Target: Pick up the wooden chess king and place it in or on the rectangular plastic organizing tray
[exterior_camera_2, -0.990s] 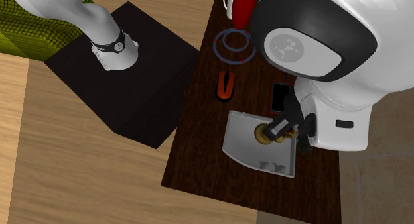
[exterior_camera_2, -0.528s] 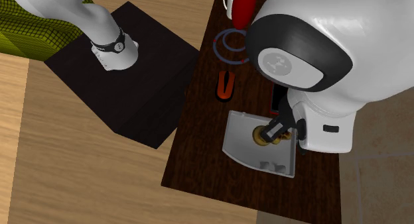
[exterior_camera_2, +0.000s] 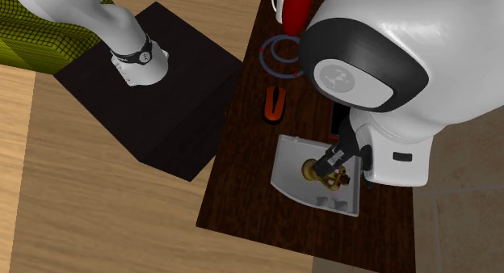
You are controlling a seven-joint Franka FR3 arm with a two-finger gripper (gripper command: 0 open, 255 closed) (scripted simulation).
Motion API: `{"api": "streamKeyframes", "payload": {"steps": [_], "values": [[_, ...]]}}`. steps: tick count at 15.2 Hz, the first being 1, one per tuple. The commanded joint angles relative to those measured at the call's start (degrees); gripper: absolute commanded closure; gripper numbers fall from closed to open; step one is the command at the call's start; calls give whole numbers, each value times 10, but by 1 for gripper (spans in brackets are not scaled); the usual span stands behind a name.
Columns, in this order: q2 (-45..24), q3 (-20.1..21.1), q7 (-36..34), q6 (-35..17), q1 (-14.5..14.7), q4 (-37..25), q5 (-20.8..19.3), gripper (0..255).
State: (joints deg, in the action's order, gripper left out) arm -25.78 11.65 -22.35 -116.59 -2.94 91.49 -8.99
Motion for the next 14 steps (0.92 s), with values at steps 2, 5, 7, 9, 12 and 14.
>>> {"api": "streamKeyframes", "payload": {"steps": [2,5,7,9,12,14], "values": [[0,0,0,0,0,0,0,0],[12,2,3,33,1,-21,4,0],[20,4,5,63,2,-44,7,0],[20,4,5,63,2,-43,7,0],[20,4,5,63,2,-44,7,0],[20,4,5,63,2,-44,7,0]]}}
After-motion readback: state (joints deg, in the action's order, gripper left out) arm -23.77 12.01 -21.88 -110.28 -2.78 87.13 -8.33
